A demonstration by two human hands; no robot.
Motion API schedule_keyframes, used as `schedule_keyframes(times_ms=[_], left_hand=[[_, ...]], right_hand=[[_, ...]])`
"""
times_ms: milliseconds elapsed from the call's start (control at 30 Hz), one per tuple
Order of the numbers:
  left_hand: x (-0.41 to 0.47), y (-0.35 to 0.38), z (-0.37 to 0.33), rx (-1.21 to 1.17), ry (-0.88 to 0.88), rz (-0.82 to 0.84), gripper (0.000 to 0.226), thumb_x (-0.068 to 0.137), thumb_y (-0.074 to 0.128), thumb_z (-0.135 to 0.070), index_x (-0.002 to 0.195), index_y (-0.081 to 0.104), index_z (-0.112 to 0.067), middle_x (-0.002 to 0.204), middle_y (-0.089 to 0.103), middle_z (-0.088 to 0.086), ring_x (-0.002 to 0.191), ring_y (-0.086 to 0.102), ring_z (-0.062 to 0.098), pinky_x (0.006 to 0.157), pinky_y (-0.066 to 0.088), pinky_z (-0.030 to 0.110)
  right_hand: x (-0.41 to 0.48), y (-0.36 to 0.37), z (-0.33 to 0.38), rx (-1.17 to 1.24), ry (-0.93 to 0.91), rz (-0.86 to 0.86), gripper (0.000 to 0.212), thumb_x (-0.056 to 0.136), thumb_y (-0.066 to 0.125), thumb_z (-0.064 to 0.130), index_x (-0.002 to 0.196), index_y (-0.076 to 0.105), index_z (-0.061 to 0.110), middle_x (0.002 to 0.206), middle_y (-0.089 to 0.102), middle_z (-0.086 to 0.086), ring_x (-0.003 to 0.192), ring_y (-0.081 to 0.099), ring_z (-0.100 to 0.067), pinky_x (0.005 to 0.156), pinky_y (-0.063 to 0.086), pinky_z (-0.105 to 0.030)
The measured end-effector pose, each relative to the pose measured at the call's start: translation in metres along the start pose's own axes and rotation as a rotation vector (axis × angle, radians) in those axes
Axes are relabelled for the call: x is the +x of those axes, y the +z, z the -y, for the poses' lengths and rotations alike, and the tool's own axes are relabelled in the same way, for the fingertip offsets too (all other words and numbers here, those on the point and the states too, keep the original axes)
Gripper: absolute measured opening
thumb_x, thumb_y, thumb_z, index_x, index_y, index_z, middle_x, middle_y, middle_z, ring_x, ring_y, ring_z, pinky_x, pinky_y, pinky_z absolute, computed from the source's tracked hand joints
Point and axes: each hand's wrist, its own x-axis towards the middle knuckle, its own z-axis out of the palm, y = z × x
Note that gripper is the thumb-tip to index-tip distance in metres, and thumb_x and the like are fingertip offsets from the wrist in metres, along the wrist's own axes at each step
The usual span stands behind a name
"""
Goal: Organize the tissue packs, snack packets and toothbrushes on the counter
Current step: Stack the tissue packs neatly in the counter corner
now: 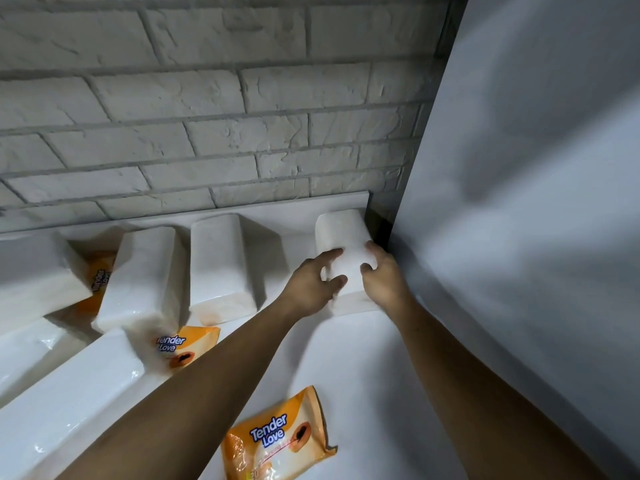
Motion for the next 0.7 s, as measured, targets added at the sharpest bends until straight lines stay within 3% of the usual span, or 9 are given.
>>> schedule_keyframes(times_ms=[200,367,700], left_hand=[[0.016,0.007,-0.002,-0.002,-0.009,-0.002,0.062,0.082,0.063,-0.058,0.141,0.043,-0.064,0.13,0.052,0.001,0.102,0.069,0.026,0.096,0.059,0.043],[0.025,0.009,-0.006,0.004,-0.009,0.002,0.062,0.084,0.061,-0.057,0.142,0.04,-0.064,0.139,0.053,-0.002,0.105,0.069,0.026,0.099,0.057,0.043],[0.038,0.009,-0.01,0.033,-0.007,0.017,0.062,0.093,0.061,-0.048,0.149,0.038,-0.058,0.144,0.053,0.001,0.106,0.068,0.027,0.1,0.056,0.043]], right_hand=[[0.017,-0.004,-0.003,-0.025,-0.014,0.003,0.052,0.104,0.049,0.012,0.154,0.043,0.02,0.155,0.043,-0.012,0.139,0.046,-0.032,0.111,0.037,-0.031],[0.03,-0.007,-0.005,-0.051,-0.031,0.011,0.051,0.106,0.048,0.013,0.156,0.04,0.02,0.156,0.042,-0.012,0.141,0.043,-0.031,0.101,0.033,-0.022],[0.041,-0.01,-0.003,-0.09,-0.038,0.025,0.051,0.105,0.048,0.013,0.155,0.04,0.018,0.152,0.044,-0.017,0.135,0.048,-0.036,0.11,0.041,-0.039]])
